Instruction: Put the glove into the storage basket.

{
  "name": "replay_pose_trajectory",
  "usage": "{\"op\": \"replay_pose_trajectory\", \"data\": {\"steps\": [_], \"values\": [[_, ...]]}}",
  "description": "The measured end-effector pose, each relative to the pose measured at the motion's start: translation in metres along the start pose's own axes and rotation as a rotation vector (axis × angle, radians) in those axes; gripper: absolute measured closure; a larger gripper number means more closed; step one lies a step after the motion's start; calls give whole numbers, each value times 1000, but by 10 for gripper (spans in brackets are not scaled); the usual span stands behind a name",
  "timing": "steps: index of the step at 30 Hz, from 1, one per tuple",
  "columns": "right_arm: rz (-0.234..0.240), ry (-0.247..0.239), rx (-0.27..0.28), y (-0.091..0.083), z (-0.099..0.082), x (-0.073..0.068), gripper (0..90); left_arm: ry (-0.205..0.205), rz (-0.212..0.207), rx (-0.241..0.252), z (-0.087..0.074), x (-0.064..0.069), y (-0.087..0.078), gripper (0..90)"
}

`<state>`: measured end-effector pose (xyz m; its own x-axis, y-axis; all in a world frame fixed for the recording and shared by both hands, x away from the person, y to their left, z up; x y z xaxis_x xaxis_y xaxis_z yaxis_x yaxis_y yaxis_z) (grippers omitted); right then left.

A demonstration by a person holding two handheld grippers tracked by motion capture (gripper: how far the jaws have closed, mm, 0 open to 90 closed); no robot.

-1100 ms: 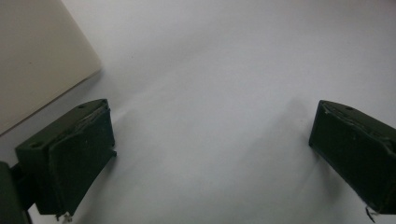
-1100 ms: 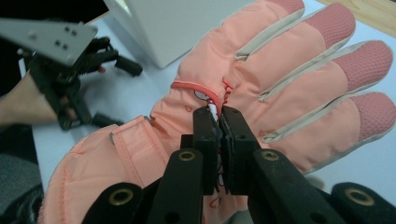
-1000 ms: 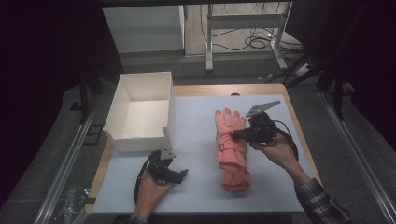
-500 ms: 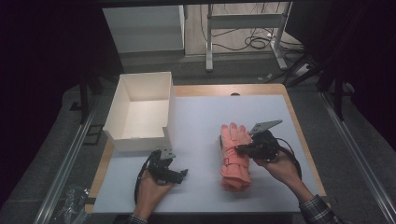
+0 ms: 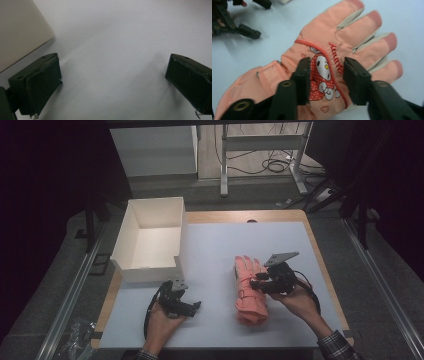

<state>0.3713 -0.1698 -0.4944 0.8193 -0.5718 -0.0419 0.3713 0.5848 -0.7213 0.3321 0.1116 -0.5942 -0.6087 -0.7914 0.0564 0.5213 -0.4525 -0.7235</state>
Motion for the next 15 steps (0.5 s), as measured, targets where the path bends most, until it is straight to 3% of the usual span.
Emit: {"op": "replay_pose_trajectory", "data": {"steps": [4,7,12,15], "values": [[-44,-22,45,-15,4,6,482,0,0,0,0,0,0,4],[-69,-7,51,-24,0,13,479,0,0,0,0,0,0,4],[-85,38,21,-30,-22,25,479,-3,-1,0,0,0,0,4],[-78,33,-8,-28,-41,26,475,-3,-1,0,0,0,0,3]]}}
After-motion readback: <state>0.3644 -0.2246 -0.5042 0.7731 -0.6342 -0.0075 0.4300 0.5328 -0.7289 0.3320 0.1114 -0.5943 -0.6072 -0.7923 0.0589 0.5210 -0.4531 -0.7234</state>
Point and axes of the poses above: each handheld gripper's, and its own axes: y roughly forward along the jaws, z roughly out of its top, x roughly to its right, the point moved 6 cm from there along y, roughly forward along the jaws, and after that the axes turned 1 degree about -y, right-handed, at the moved point
